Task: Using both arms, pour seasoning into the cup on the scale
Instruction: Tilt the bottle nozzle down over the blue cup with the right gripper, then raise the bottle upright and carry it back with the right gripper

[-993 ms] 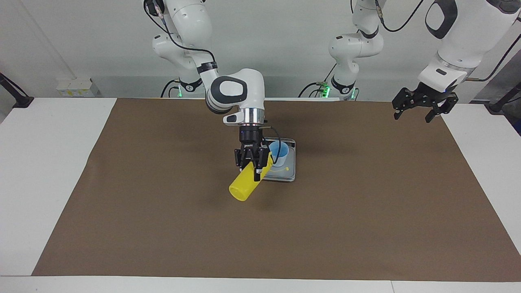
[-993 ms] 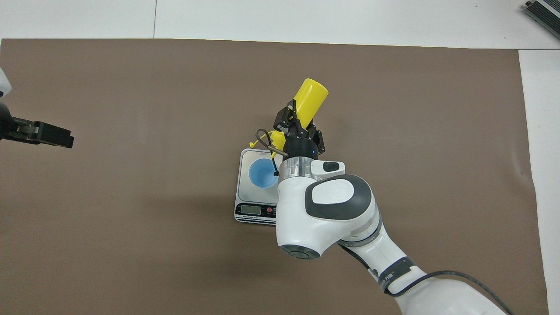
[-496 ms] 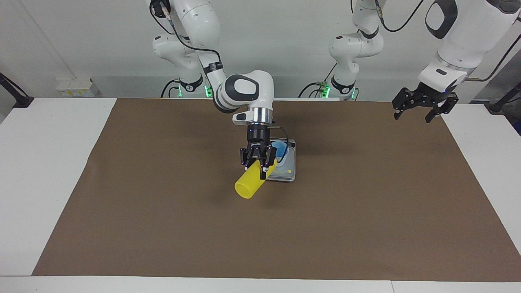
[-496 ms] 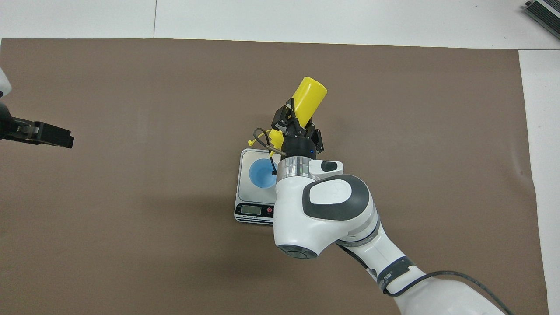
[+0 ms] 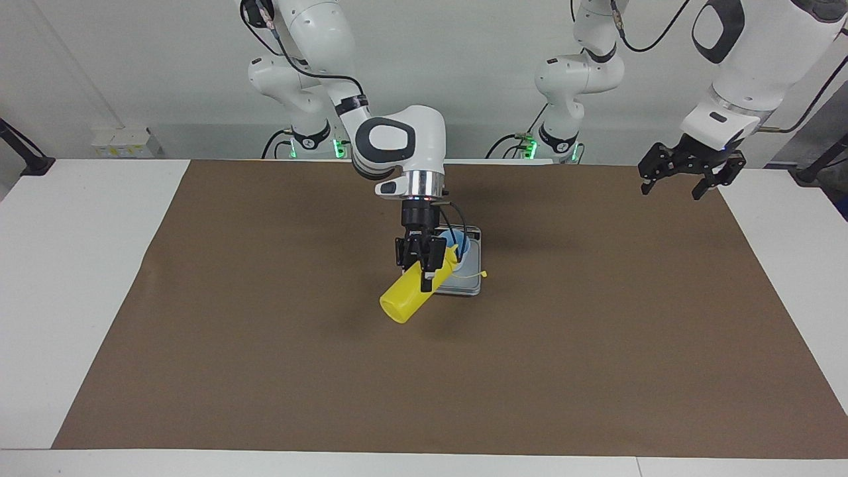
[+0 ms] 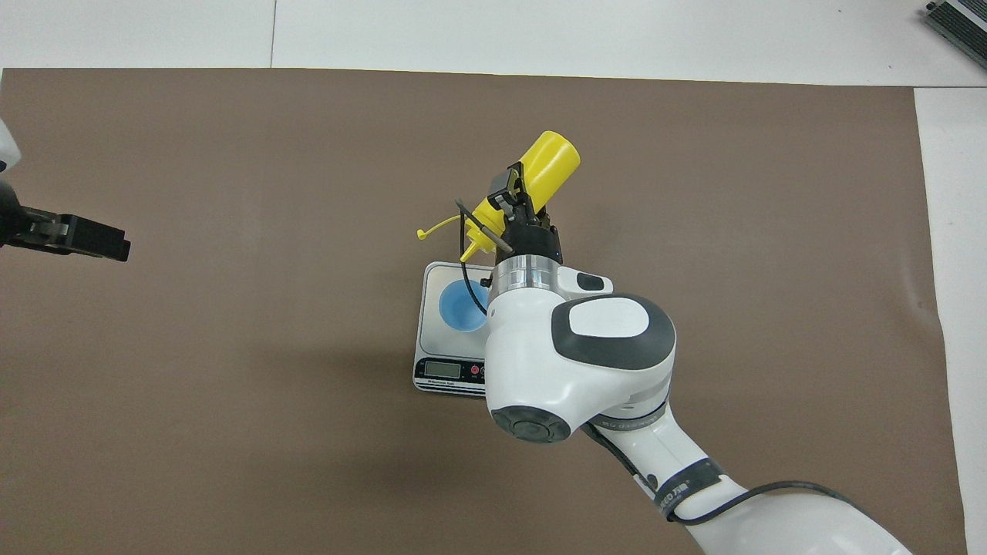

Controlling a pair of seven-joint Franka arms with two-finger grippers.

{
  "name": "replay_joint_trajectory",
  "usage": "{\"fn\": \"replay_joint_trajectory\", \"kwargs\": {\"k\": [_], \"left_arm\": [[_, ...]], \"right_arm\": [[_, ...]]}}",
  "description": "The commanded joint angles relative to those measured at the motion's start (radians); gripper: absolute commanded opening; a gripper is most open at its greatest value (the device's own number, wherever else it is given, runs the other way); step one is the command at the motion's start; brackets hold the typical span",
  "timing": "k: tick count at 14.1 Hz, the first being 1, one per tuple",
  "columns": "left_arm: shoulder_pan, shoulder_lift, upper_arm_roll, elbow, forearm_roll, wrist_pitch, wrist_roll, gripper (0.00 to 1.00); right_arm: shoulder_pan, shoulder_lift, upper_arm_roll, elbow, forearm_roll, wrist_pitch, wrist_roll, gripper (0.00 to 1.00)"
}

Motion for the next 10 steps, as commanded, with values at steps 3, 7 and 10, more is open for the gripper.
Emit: {"fn": "replay_joint_trajectory", "kwargs": {"k": [3,7,10], "left_arm": [[0.016,-0.017,-0.008,-0.016,0.011,0.004,0.02,1.0],[0.016,-0.017,-0.008,-0.018,0.011,0.006,0.02,1.0],[0.016,-0.017,-0.008,-0.018,0.011,0.006,0.02,1.0]], "right_arm": [[-0.039,-0.038,0.007,0.023,0.296,0.033,0.02,0.0],[-0.068,-0.063,0.007,0.021,0.607,0.02,-0.006,0.0],[-0.088,-0.066,0.007,0.021,0.798,-0.009,-0.039,0.0]]}}
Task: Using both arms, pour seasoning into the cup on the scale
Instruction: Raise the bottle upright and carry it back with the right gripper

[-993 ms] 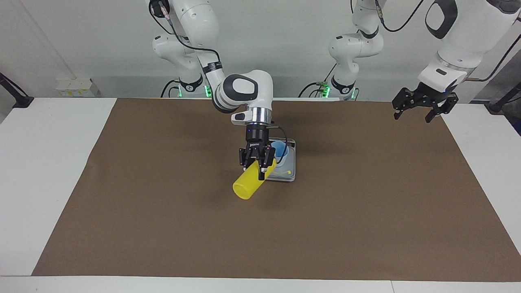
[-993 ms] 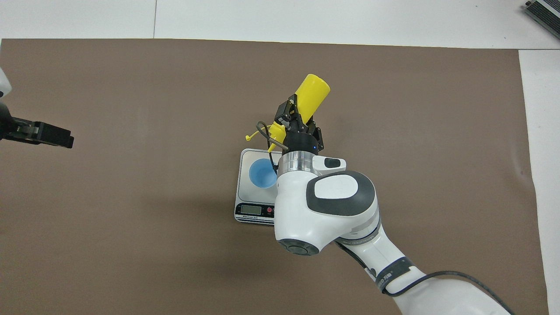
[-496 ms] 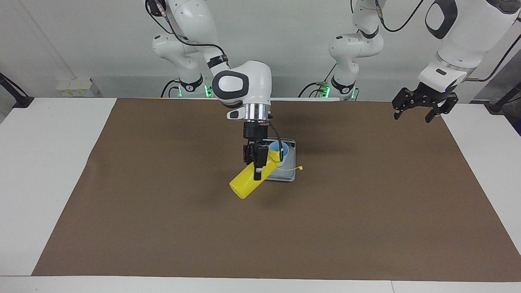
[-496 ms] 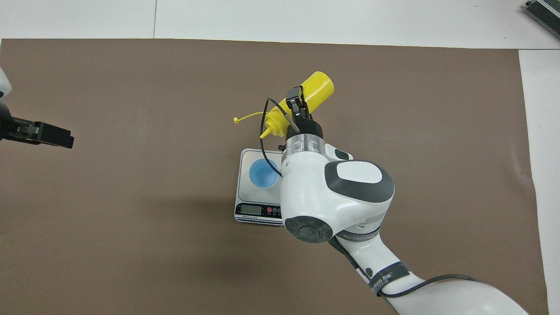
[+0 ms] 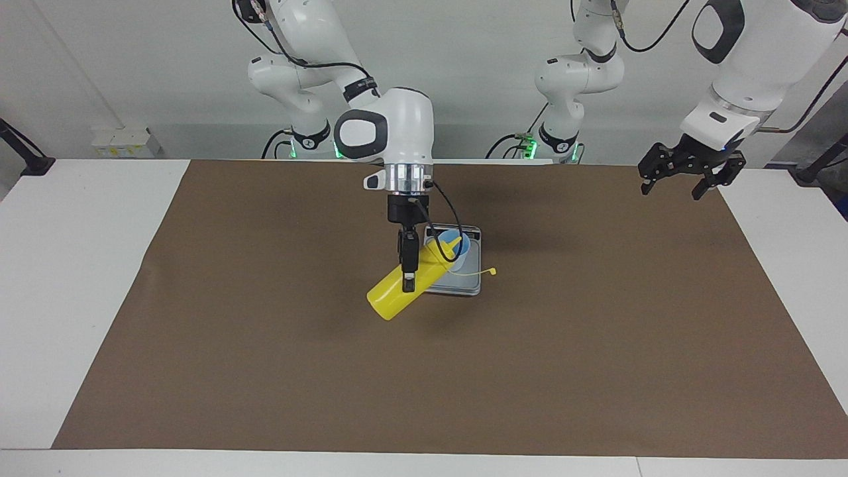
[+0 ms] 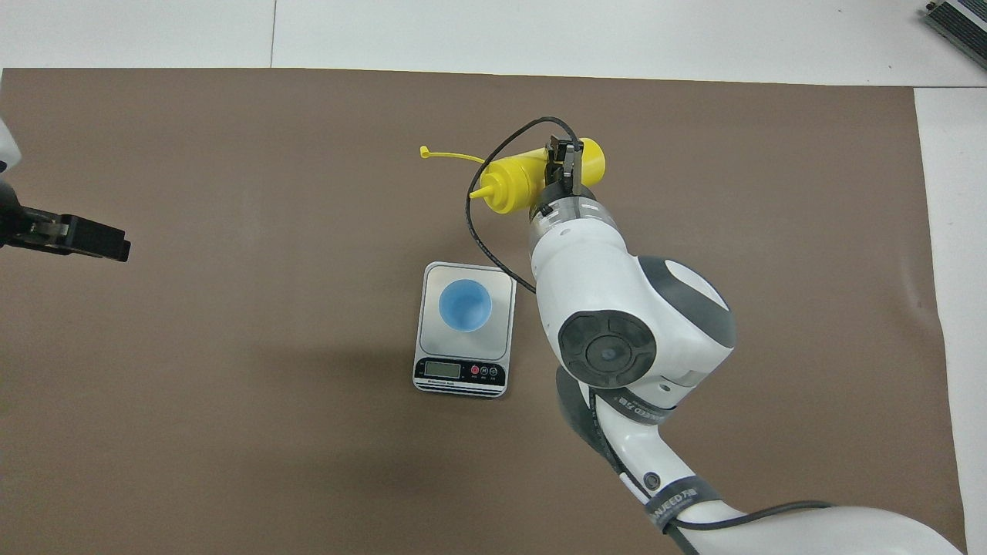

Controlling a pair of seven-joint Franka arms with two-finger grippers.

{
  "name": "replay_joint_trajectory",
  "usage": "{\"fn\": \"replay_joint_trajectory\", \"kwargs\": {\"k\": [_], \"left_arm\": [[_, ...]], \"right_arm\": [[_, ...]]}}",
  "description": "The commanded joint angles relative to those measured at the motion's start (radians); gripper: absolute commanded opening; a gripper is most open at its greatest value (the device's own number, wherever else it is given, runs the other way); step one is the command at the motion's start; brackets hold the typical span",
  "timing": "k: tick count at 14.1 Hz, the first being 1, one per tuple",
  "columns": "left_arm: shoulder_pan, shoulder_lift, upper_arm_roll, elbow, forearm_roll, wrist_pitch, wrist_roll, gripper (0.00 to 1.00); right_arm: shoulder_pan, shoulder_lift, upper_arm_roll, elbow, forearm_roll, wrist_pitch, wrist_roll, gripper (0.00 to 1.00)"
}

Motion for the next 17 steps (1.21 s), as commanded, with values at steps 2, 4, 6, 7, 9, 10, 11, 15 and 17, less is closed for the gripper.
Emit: {"fn": "replay_joint_trajectory", "kwargs": {"k": [2,4,6,7,9,10,11,15,17], "left_arm": [[0.016,-0.018,-0.008,-0.021,0.011,0.006,0.019,1.0],[0.016,-0.018,-0.008,-0.024,0.011,0.007,0.019,1.0],[0.016,-0.018,-0.008,-0.024,0.011,0.009,0.019,1.0],[0.016,-0.018,-0.008,-0.024,0.011,0.009,0.018,1.0],[0.014,-0.018,-0.008,-0.024,0.011,0.009,0.019,1.0],[0.016,-0.018,-0.008,-0.024,0.011,0.009,0.019,1.0],[0.016,-0.02,-0.008,-0.024,0.011,0.009,0.019,1.0],[0.016,-0.02,-0.008,-0.025,0.011,0.009,0.019,1.0],[0.014,-0.021,-0.008,-0.031,0.011,0.013,0.019,1.0]], "right_arm": [[-0.041,-0.021,0.009,-0.008,0.194,-0.025,-0.048,0.0],[-0.063,-0.021,0.01,-0.005,0.346,-0.063,-0.163,0.0],[-0.092,-0.03,0.009,0.008,0.53,-0.147,-0.371,0.0],[-0.115,-0.034,0.007,0.018,0.613,-0.193,-0.472,0.0],[-0.171,-0.053,0.007,0.018,0.743,-0.273,-0.649,0.0],[-0.202,-0.06,0.007,0.013,0.802,-0.31,-0.726,0.0],[-0.234,-0.061,0.007,0.012,0.865,-0.347,-0.802,0.0],[-0.38,-0.08,0.006,-0.025,1.19,-0.474,-1.181,0.0],[-0.458,-0.08,0.006,-0.054,1.282,-0.535,-1.303,0.0]]}}
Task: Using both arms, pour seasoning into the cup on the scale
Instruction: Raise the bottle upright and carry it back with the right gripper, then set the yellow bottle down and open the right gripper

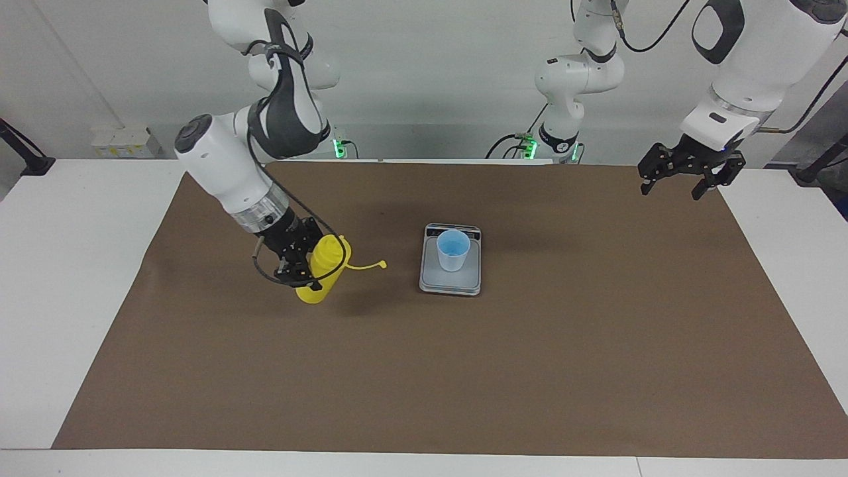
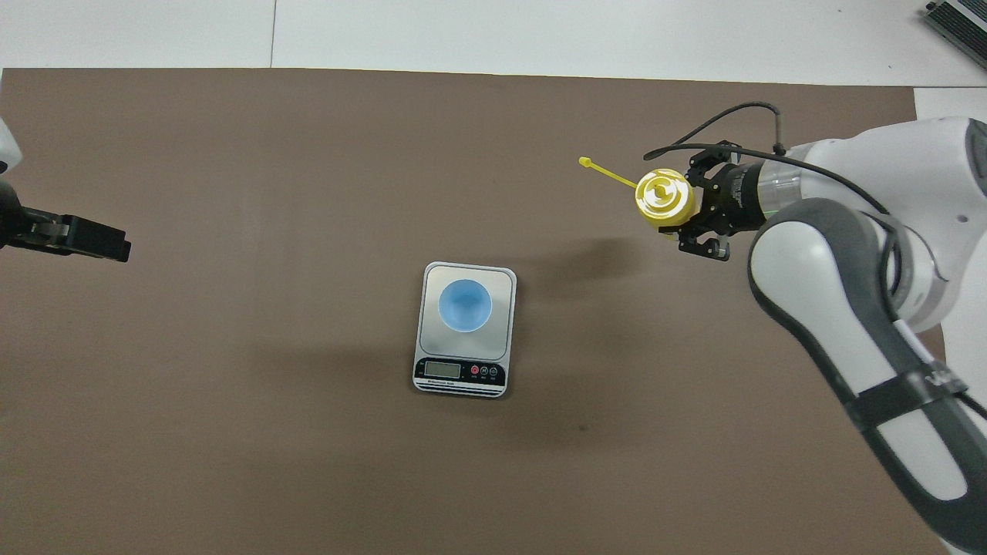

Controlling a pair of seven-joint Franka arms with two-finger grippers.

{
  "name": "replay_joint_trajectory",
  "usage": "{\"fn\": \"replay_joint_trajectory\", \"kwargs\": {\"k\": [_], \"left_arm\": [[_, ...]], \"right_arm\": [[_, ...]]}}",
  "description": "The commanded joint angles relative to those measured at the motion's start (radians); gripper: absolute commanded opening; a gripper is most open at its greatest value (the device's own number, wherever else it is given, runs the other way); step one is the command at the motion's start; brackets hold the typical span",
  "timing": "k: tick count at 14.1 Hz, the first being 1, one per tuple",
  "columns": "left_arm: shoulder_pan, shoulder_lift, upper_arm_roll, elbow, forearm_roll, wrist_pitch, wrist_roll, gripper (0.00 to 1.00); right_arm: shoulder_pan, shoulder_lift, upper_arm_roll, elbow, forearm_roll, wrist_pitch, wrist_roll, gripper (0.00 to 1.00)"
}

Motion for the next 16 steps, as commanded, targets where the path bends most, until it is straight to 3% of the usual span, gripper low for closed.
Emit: {"fn": "replay_joint_trajectory", "kwargs": {"k": [1,6,9,14,15,16], "left_arm": [[0.013,-0.023,-0.008,-0.034,0.011,0.017,0.019,1.0],[0.011,-0.024,-0.008,-0.038,0.011,0.018,0.017,1.0],[0.011,-0.024,-0.008,-0.038,0.011,0.018,0.017,1.0],[0.011,-0.024,-0.008,-0.04,0.011,0.023,0.019,1.0],[0.011,-0.024,-0.008,-0.04,0.011,0.023,0.019,1.0],[0.013,-0.024,-0.008,-0.043,0.011,0.024,0.019,1.0]], "right_arm": [[-0.107,-0.029,0.014,-0.069,0.134,-0.062,-0.185,0.0],[-0.27,-0.008,0.013,-0.158,0.244,-0.13,-0.519,0.0],[-0.342,0.011,0.013,-0.161,0.242,-0.184,-0.618,0.0],[-0.428,0.107,0.007,-0.155,0.232,-0.172,-0.758,0.0],[-0.437,0.107,0.003,-0.155,0.228,-0.167,-0.755,0.03],[-0.448,0.106,0.002,-0.154,0.225,-0.167,-0.755,0.26]]}}
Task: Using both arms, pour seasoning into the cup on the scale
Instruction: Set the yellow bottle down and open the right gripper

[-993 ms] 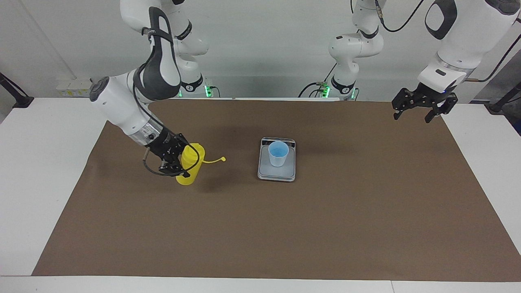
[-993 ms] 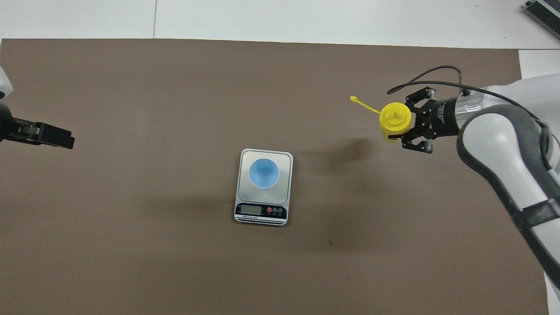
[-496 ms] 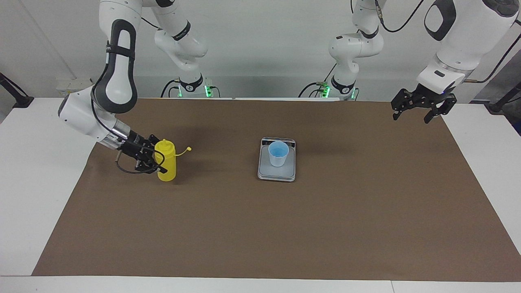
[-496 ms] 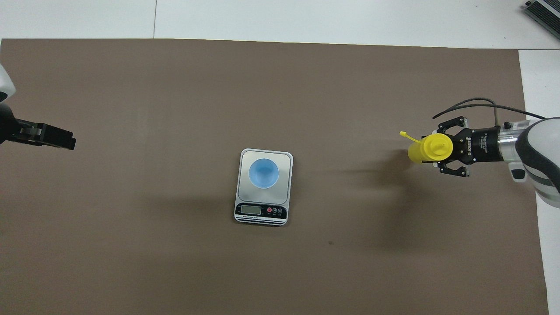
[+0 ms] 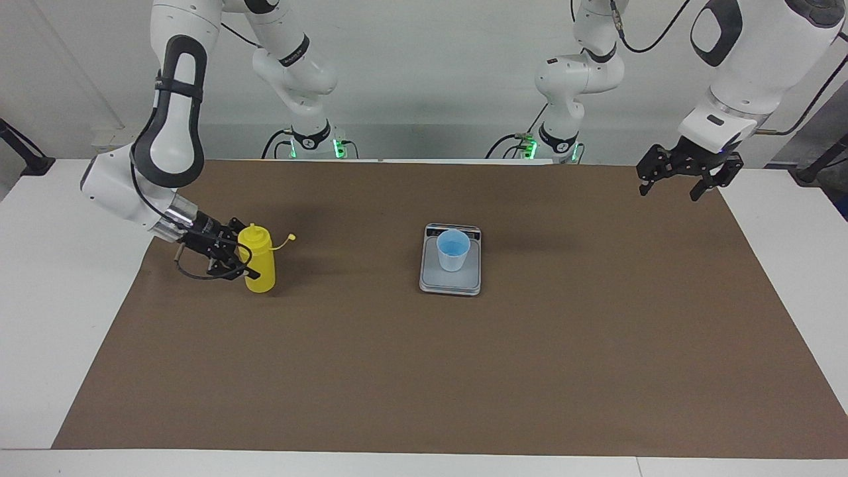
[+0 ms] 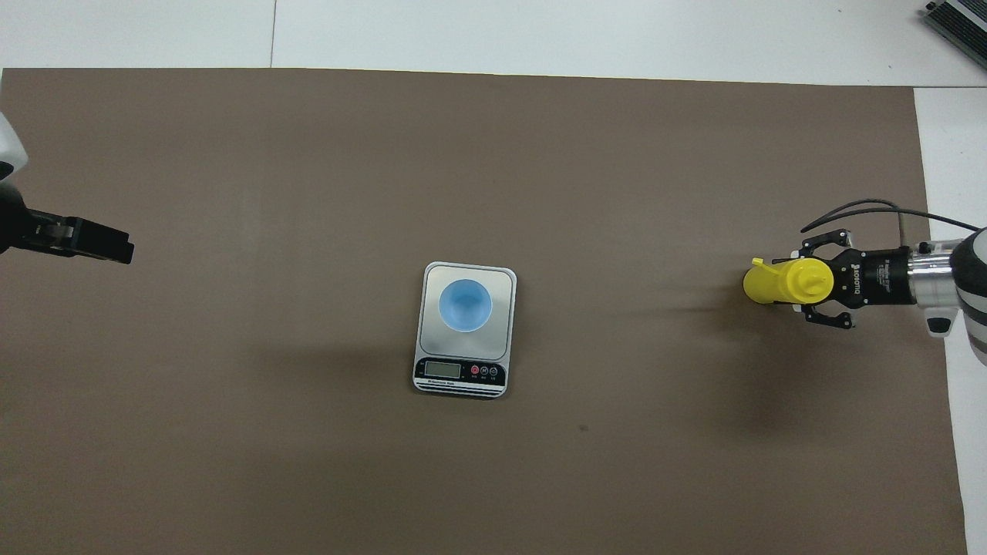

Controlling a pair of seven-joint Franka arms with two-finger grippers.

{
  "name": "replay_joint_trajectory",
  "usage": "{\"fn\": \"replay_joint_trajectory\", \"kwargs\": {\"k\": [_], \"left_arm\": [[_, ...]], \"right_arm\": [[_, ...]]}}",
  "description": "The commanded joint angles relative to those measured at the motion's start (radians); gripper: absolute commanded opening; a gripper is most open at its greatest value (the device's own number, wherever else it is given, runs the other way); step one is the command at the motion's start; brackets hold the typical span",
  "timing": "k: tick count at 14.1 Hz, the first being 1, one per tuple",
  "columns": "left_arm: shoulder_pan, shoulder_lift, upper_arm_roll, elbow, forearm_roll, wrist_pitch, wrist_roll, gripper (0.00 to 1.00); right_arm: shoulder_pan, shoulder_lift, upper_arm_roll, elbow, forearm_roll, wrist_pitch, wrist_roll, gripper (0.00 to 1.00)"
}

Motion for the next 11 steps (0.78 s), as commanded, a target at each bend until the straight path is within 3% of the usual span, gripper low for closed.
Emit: {"fn": "replay_joint_trajectory", "kwargs": {"k": [1,4,7,11], "left_arm": [[0.013,-0.026,-0.007,-0.035,0.011,0.021,0.019,1.0],[0.013,-0.026,-0.007,-0.036,0.011,0.018,0.019,1.0],[0.014,-0.026,-0.005,-0.036,0.011,0.014,0.01,1.0],[0.013,-0.026,-0.007,-0.035,0.011,0.014,0.007,1.0]], "right_arm": [[-0.022,0.002,0.003,0.004,-0.018,0.025,-0.038,0.47],[-0.021,-0.024,0.003,0.007,-0.069,0.084,-0.046,1.0],[-0.019,-0.07,0.003,0.009,-0.124,0.153,-0.06,1.0],[-0.012,-0.118,0.006,0.03,-0.312,0.16,-0.216,1.0]]}}
